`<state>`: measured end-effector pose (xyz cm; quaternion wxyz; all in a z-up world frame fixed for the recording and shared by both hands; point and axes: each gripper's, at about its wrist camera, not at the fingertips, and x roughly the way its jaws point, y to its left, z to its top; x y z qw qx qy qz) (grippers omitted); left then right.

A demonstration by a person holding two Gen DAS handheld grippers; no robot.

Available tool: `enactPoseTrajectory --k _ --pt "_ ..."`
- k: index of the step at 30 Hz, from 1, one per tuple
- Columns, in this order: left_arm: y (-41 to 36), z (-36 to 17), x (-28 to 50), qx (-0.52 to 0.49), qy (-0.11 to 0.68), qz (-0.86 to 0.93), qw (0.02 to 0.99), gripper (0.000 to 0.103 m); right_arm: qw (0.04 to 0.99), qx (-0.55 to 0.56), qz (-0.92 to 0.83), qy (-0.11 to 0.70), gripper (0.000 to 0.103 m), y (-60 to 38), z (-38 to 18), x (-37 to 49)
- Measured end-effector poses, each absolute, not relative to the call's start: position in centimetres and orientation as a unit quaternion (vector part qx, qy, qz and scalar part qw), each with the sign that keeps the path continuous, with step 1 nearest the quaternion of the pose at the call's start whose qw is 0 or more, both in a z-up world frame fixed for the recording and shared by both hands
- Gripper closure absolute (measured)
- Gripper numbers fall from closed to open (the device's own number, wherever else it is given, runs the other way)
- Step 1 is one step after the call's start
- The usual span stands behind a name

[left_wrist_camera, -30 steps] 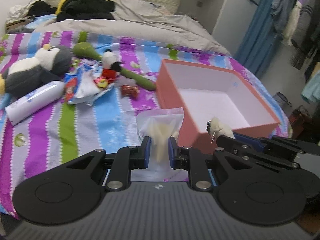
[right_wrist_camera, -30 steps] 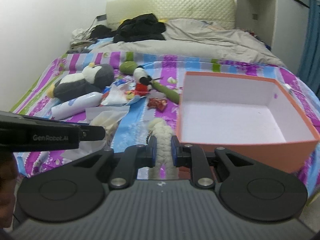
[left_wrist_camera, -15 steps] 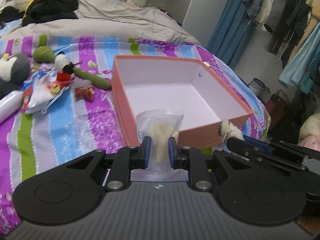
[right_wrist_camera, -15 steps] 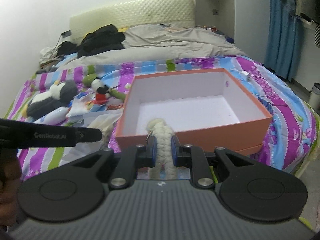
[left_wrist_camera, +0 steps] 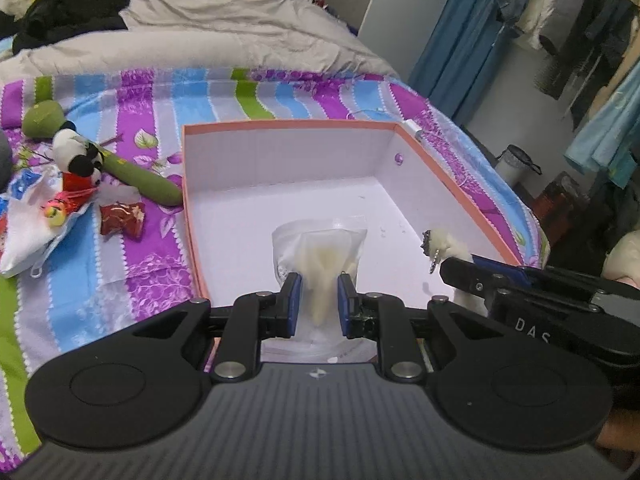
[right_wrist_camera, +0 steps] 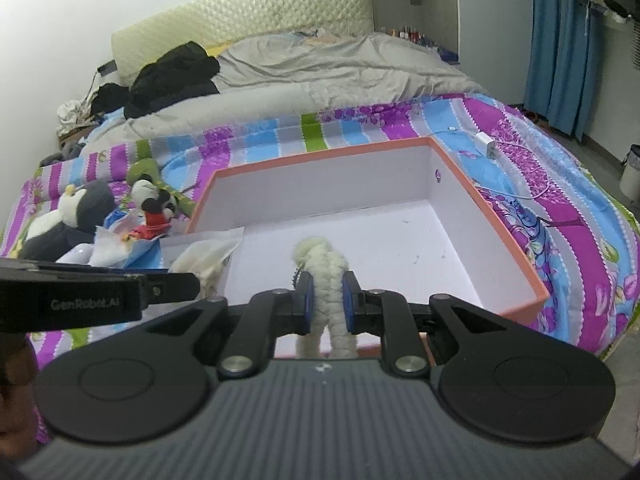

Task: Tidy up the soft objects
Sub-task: 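Open the left tool to drop the bag while the right tool drops the ring into the box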

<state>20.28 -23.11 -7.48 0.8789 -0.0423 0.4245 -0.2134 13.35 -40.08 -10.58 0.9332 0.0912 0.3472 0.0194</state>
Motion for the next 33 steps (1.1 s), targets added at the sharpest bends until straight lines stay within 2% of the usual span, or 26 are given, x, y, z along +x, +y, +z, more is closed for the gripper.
enactPoseTrajectory --k 11,12,14,16,24,33 --pt "-26.2 -12.3 27.4 -0.017 0.475 -0.203 0.856 0.079 0.904 0.114 0.019 0.412 0.083 -42.4 -16.0 19.3" --pt "-26.4 -12.7 27.8 -0.016 0.48 -0.199 0.854 0.077 0.9 0.115 0.017 0.42 0.082 -42.5 -16.8 19.8" --pt "-26.7 -13.7 28.6 -0.015 0.486 -0.191 0.853 0.059 0.896 0.114 0.015 0.43 0.078 -42.5 -17.8 20.4" --pt "-26.6 -14.3 29.1 -0.024 0.488 -0.189 0.852 0.054 0.89 0.118 0.01 0.441 0.073 -42.5 -18.9 20.9" --pt "-26.6 -15.1 29.2 -0.013 0.49 -0.185 0.852 0.054 0.89 0.114 0.015 0.44 0.068 -42.1 -19.7 21.1" --pt "-25.2 -12.1 25.8 -0.02 0.464 -0.19 0.865 0.054 0.9 0.114 0.021 0.42 0.068 -41.6 -17.2 19.0"
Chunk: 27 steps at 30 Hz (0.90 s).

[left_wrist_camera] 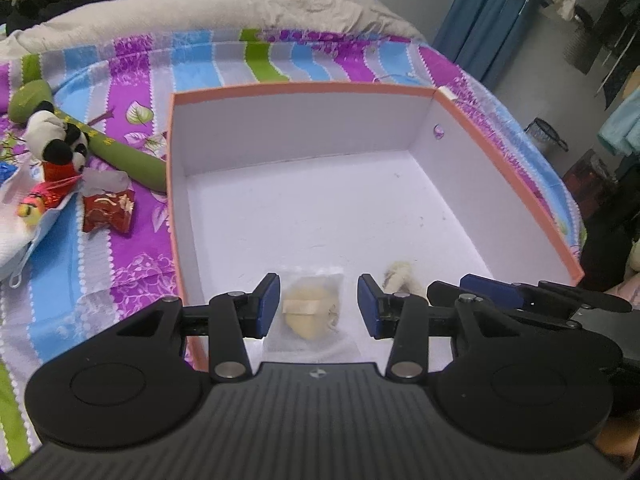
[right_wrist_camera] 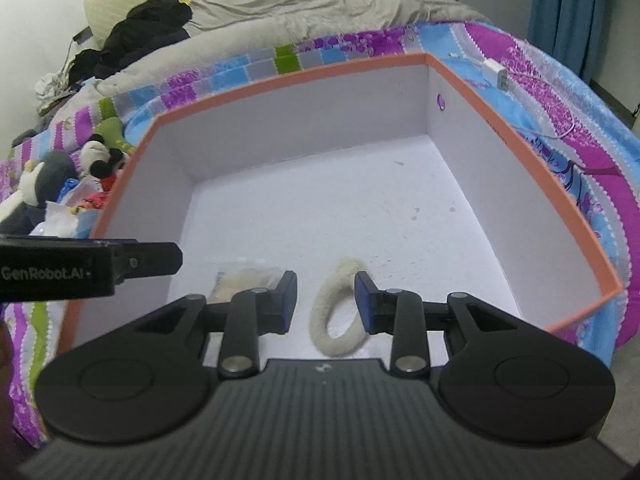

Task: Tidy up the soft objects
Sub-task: 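Open the left tool to drop the bag while the right tool drops the ring into the box, then withdraw both tools from the box back toward the pile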

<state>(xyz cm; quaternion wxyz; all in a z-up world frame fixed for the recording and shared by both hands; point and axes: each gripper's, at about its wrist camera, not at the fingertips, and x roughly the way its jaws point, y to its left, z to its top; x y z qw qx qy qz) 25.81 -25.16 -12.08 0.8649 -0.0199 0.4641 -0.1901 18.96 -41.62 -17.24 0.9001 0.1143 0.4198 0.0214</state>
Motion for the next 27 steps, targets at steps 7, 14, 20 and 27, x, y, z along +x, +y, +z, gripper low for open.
enactPoseTrajectory --k 7,14,20,27 --pt "-23.3 -8.2 21.3 -0.028 0.432 -0.19 0.881 0.054 0.915 0.109 0.03 0.388 0.068 -40.6 -13.7 15.2" --pt "-20.7 -5.1 15.9 -0.036 0.4 -0.202 0.893 0.054 0.927 0.107 0.033 0.357 0.068 -39.3 -10.6 10.8" --pt "-18.3 -3.6 11.2 -0.039 0.383 -0.203 0.901 0.054 0.933 0.11 0.038 0.341 0.068 -38.0 -9.1 6.6" --pt "-15.6 -3.2 6.3 -0.045 0.371 -0.197 0.906 0.048 0.933 0.109 0.052 0.339 0.068 -36.0 -8.9 2.2"
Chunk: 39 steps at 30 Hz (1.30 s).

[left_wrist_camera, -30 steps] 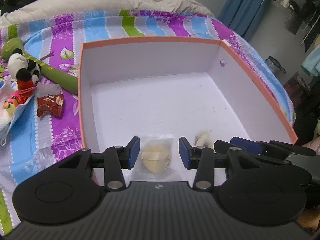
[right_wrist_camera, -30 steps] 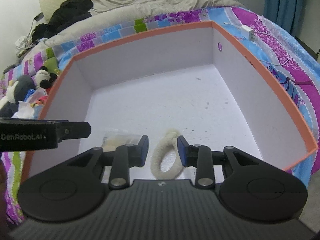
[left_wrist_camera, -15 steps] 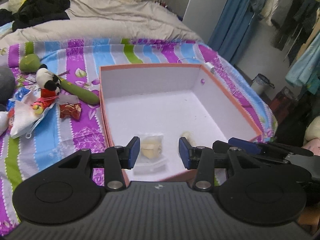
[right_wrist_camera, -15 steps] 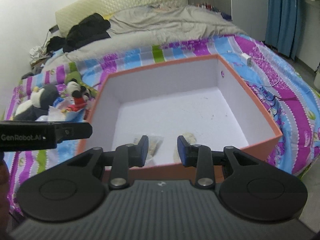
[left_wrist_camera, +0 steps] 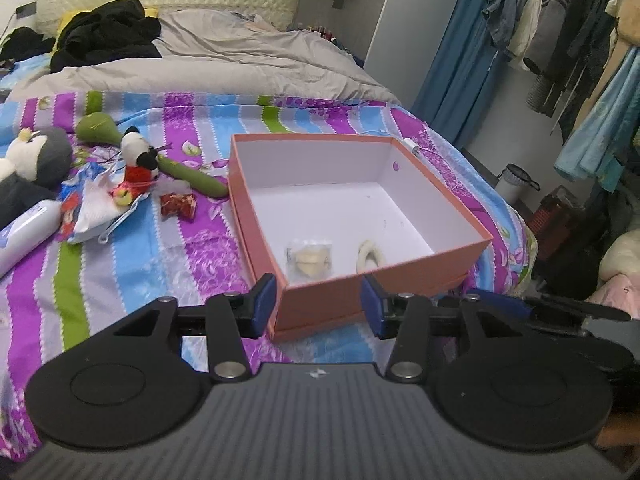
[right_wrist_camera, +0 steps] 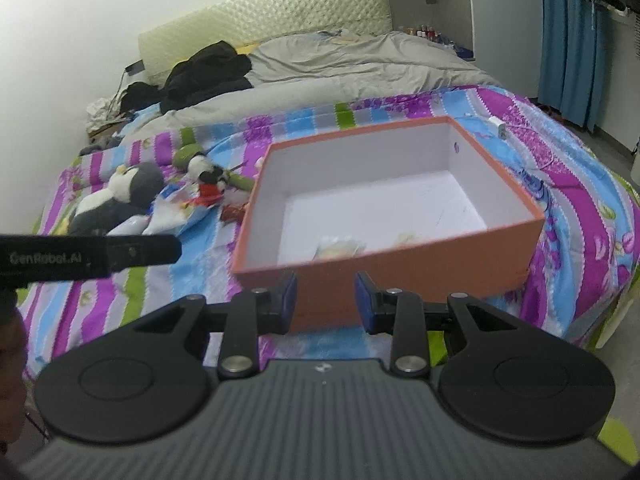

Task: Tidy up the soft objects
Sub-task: 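Withdraw both tools from the box back toward the pile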

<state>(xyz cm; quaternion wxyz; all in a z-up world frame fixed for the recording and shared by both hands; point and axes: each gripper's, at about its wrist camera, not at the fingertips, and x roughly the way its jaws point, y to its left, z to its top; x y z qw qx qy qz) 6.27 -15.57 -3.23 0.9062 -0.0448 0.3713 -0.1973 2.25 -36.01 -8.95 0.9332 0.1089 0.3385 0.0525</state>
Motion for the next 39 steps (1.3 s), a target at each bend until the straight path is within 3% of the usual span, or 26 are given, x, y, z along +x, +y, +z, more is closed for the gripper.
enactPoseTrajectory --k 11,39 --pt "-11.5 -3.4 1.0 -0.068 0.353 -0.159 0.919 0.041 0.934 0.104 0.083 0.333 0.068 -32.8 -9.2 -1.6" --pt "-0.2 -6.4 -4.0 -0.094 0.348 -0.01 0.933 0.041 0.915 0.081 0.209 0.336 0.068 -22.6 -11.5 -0.2"
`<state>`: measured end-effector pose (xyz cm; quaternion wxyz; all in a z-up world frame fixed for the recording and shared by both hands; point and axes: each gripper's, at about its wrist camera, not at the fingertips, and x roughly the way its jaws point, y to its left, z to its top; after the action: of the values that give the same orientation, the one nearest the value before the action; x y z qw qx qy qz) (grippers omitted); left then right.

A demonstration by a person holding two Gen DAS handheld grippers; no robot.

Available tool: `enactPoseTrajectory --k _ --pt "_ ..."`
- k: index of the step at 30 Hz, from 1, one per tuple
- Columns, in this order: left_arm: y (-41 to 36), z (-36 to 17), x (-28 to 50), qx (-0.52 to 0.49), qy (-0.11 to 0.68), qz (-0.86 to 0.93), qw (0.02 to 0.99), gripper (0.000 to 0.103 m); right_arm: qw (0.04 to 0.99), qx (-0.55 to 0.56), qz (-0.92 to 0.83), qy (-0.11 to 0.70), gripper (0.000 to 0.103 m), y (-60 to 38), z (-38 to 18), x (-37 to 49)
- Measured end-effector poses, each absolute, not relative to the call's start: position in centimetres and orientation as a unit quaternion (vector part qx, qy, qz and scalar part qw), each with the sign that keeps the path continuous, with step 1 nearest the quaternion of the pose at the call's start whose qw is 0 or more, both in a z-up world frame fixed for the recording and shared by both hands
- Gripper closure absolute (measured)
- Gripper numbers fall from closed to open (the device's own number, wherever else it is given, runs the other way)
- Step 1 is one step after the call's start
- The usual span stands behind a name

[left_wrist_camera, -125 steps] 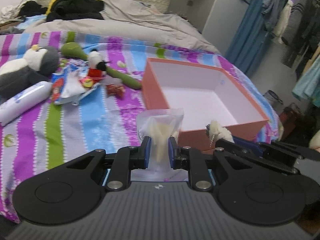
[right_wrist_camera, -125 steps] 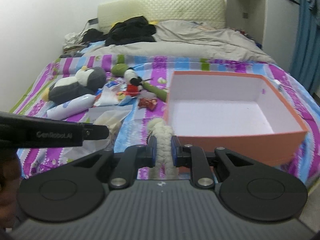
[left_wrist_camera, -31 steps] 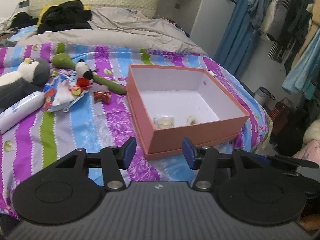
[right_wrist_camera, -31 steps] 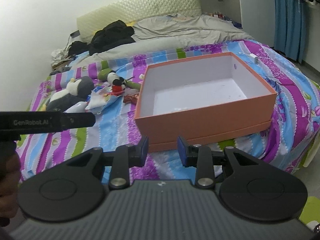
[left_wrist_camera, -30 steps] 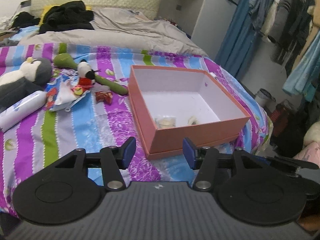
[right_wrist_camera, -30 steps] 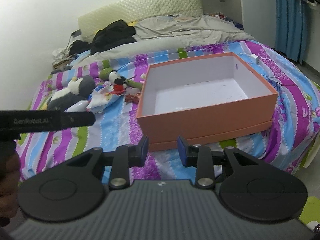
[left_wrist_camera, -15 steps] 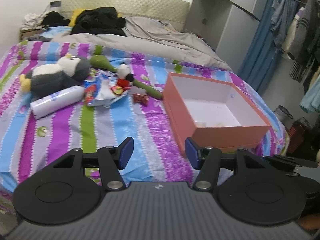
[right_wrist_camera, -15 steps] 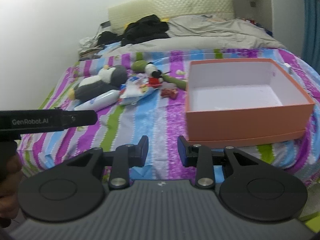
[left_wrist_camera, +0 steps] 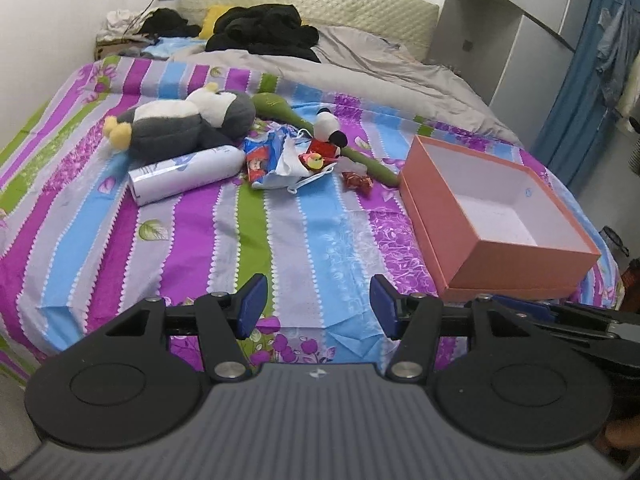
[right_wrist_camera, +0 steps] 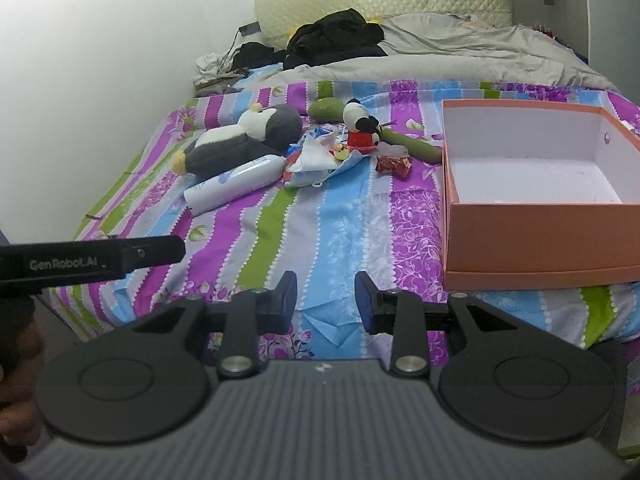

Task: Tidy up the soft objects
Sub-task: 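Withdraw both tools from the box back toward the pile, then grasp the white tissue with the left tool while the right tool reaches the pink toy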

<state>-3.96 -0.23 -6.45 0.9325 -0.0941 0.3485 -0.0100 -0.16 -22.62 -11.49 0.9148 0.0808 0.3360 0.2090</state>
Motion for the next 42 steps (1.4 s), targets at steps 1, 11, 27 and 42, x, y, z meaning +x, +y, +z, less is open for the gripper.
enactPoseTrajectory --k 1,11,27,42 --pt "-0.1 -6.7 -3.8 -0.097 0.349 -0.008 0.932 0.041 0.915 0.08 0.209 0.335 0.068 -22.6 -11.6 0.0" --pt "1.0 -9.4 0.1 -0.117 0.355 0.009 0.928 0.041 0.919 0.069 0.195 0.334 0.068 -22.6 -12.6 3.6" --pt "2.9 -14.4 11.2 -0.132 0.367 -0.003 0.921 0.041 0.924 0.086 0.194 0.317 0.068 -20.1 -13.8 12.9" --pt "5.7 -18.6 21.4 -0.176 0.342 -0.006 0.923 0.042 0.917 0.091 0.214 0.324 0.068 -15.1 -18.1 23.2"
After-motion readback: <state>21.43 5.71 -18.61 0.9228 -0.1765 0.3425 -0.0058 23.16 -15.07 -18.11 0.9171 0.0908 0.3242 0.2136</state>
